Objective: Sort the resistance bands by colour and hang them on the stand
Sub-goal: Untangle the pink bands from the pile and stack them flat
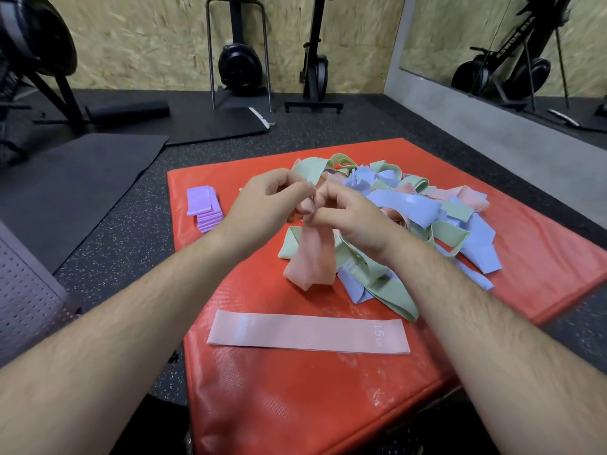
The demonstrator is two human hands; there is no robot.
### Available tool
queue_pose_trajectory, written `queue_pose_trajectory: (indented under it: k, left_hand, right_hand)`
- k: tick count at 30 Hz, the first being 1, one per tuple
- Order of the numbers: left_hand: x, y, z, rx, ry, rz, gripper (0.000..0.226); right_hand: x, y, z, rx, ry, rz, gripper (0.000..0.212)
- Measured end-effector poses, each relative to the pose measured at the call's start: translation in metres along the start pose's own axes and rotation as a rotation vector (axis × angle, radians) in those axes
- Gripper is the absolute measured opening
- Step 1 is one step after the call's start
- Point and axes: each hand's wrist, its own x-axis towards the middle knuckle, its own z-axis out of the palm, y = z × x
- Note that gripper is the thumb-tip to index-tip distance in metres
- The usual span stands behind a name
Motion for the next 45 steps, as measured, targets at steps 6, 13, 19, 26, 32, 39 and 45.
queue_pose_trajectory:
  k: [6, 13, 19, 26, 32, 39, 45]
  left_hand:
    - [0.002, -0.008, -0.009, 0.041, 0.054, 0.103, 0.018]
    - [0.002, -0.009, -0.03, -0.045, 0.189, 0.063, 0.026]
    - [0.004, -0.023, -0.059, -0.125, 0.323, -0.057, 0.025]
    - [-0.004, -0.042, -0.076, -0.199, 0.266, -0.192, 0.028]
    - [-0.024, -0.047, -0.079, -0.188, 0.195, -0.302, 0.024]
    - [-0.055, -0.06, -0.081, -0.018, 0.048, -0.477, 0.015]
    - [-0.078, -0.065, -0.08, 0.142, -0.02, -0.543, 0.019]
  right_hand:
    - [0.007, 0.002, -0.003, 0.103, 0.084, 0.049, 0.039]
    - [0.001, 0.006, -0.019, -0.239, 0.042, 0.078, 0.047]
    - [-0.013, 0.004, -0.046, -0.485, 0.065, 0.127, 0.032]
    - [-0.038, 0.015, -0.083, -0.524, 0.054, 0.186, 0.017]
    - [-0.069, 0.02, -0.098, -0.5, 0.032, 0.299, 0.016]
    - [-0.101, 0.032, -0.093, -0.408, -0.02, 0.37, 0.025]
    - [-0.117, 0.045, -0.079, -0.46, -0.067, 0.393, 0.029]
